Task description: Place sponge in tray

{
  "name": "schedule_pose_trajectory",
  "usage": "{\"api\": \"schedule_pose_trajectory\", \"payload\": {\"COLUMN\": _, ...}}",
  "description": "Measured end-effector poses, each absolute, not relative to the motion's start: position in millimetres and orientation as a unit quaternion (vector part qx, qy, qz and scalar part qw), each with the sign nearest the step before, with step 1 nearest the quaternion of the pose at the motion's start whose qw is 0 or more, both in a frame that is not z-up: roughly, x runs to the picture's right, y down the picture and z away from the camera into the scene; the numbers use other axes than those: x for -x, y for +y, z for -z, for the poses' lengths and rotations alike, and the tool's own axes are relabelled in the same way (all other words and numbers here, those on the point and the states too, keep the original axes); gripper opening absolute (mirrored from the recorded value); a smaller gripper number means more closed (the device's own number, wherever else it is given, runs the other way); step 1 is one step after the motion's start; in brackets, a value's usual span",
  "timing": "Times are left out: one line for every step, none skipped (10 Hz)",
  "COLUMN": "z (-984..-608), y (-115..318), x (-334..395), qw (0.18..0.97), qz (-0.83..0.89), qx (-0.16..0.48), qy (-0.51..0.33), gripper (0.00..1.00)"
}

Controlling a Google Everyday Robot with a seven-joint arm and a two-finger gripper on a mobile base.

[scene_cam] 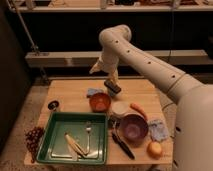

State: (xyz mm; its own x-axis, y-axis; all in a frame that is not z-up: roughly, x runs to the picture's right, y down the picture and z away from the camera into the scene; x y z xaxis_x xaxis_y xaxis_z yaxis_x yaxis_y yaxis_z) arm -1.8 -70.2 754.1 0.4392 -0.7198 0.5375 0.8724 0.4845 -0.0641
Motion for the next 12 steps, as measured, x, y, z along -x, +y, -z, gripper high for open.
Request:
{"api": "schedule_pose_trajectory", "payload": {"z": -754, "y": -70, "x": 2, "qw": 0.831, "qz": 0.479, "qx": 0.169, "qy": -0.226, "gripper": 0.8}}
{"api": "schedule_pose_trajectory", "payload": {"z": -755, "y": -70, "x": 2, "qw": 0.83, "qz": 0.482, "qx": 0.169, "qy": -0.225, "gripper": 0.8}}
{"api": "schedule_pose_trajectory", "payload": {"z": -758, "y": -71, "x": 5, "qw": 0.825, "qz": 0.49, "qx": 0.167, "qy": -0.226, "gripper": 0.8}}
{"api": "schedule_pose_trajectory", "payload": {"z": -770, "y": -70, "x": 12, "qw": 0.817, "qz": 0.503, "qx": 0.164, "qy": -0.23, "gripper": 0.8}}
{"api": "schedule_pose_trajectory", "payload": {"z": -790, "y": -67, "x": 18, "qw": 0.806, "qz": 0.52, "qx": 0.156, "qy": -0.236, "gripper": 0.8}}
{"api": "schedule_pose_trajectory", "payload": {"z": -807, "y": -65, "x": 18, "qw": 0.797, "qz": 0.535, "qx": 0.148, "qy": -0.238, "gripper": 0.8}}
{"api": "schedule_pose_trajectory", "payload": {"z": -819, "y": -64, "x": 20, "qw": 0.788, "qz": 0.548, "qx": 0.138, "qy": -0.244, "gripper": 0.8}}
{"api": "schedule_pose_trajectory", "payload": {"z": -830, "y": -64, "x": 25, "qw": 0.772, "qz": 0.571, "qx": 0.116, "qy": -0.256, "gripper": 0.8}}
{"api": "schedule_pose_trajectory", "payload": {"z": -836, "y": -64, "x": 28, "qw": 0.756, "qz": 0.59, "qx": 0.102, "qy": -0.262, "gripper": 0.8}}
{"api": "schedule_pose_trajectory", "payload": {"z": -839, "y": -65, "x": 37, "qw": 0.741, "qz": 0.609, "qx": 0.098, "qy": -0.265, "gripper": 0.8}}
{"api": "schedule_pose_trajectory", "payload": {"z": -841, "y": -64, "x": 49, "qw": 0.726, "qz": 0.624, "qx": 0.096, "qy": -0.271, "gripper": 0.8}}
{"api": "schedule_pose_trajectory", "payload": {"z": -842, "y": -65, "x": 47, "qw": 0.725, "qz": 0.627, "qx": 0.096, "qy": -0.268, "gripper": 0.8}}
